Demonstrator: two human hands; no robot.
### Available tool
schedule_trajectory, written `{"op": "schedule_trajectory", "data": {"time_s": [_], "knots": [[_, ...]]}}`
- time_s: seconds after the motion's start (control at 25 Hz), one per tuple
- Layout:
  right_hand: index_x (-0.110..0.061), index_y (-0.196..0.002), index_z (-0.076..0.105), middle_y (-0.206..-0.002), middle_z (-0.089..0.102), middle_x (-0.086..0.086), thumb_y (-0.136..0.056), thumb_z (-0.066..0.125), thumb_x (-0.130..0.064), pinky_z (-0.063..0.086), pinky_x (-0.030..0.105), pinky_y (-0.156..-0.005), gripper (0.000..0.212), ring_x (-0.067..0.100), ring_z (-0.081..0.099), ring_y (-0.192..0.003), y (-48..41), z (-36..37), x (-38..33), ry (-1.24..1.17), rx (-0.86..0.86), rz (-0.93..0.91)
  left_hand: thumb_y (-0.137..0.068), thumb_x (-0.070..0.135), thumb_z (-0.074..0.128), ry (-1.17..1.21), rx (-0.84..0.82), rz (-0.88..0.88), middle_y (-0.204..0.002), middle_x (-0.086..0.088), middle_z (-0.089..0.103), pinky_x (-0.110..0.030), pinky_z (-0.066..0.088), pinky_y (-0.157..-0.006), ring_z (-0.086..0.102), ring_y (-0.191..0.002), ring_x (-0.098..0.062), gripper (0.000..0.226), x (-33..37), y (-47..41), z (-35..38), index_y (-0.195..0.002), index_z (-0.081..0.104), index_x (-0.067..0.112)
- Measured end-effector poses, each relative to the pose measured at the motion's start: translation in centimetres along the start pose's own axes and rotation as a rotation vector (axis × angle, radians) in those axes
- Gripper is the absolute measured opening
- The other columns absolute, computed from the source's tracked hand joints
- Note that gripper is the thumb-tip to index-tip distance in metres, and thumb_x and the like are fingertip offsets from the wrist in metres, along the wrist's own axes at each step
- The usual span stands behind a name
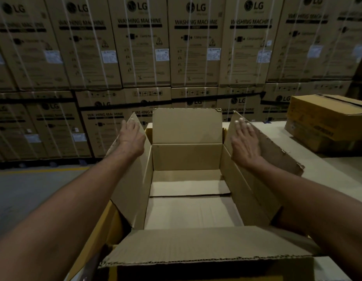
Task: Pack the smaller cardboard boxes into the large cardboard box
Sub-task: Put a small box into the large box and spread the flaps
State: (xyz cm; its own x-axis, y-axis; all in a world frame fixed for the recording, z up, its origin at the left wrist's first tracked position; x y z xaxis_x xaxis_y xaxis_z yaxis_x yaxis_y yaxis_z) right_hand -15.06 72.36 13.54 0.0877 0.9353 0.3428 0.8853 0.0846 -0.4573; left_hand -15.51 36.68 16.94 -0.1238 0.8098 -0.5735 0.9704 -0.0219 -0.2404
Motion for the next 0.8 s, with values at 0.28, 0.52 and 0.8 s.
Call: {"op": "schedule_trajectory", "data": {"time_s": [0.28, 0.52, 0.8], "knots": [[-0.019, -0.137, 0.061, -0.154, 0.043, 0.015, -0.094, 0.058, -0.026, 0.035, 0.046, -0.118, 0.044, 0.030, 0.035, -0.145, 1.5, 0.7, -4.7, -0.057, -0.344, -0.397, -0.094, 0.039, 0.062, 0.043, -0.007, 0.200, -0.124, -0.003, 0.057, -0.045, 0.036, -0.107, 0.047, -0.120, -0.023, 0.032, 6.3, 1.6, -0.7, -0.122, 0.065, 0.026], [-0.020, -0.144, 0.056, -0.143, 0.053, 0.010, -0.096, 0.055, -0.023, 0.041, 0.043, -0.110, 0.048, 0.026, 0.049, -0.131, 2.6, 0.2, -5.5, 0.053, -0.402, -0.489, -0.094, 0.049, 0.060, 0.132, -0.078, 0.326, -0.123, -0.002, 0.062, -0.045, 0.040, -0.100, 0.055, -0.116, -0.022, 0.041, 9.2, 3.2, -1.1, -0.127, 0.063, 0.025], [-0.022, -0.138, 0.058, -0.114, 0.065, -0.002, -0.097, 0.061, -0.031, 0.058, 0.037, -0.085, 0.042, 0.019, 0.063, -0.101, 4.1, -7.0, -3.5, -0.273, -0.307, -0.338, -0.093, 0.057, 0.060, 0.526, 0.090, 0.297, -0.127, 0.003, 0.067, -0.040, 0.058, -0.087, 0.064, -0.112, -0.019, 0.051, 8.3, 6.7, -6.5, -0.136, 0.057, 0.028]]}}
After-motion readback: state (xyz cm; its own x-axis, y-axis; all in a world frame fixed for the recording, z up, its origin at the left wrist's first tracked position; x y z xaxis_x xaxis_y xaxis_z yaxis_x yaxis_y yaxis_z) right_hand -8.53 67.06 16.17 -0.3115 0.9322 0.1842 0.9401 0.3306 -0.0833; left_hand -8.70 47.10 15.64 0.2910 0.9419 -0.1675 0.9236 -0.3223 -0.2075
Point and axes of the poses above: each hand's wrist, its own y-axis away from the middle knuckle, its own z-axis out of the palm, x = y × z, the point moved 5 cm from there along -y, towards the middle knuckle
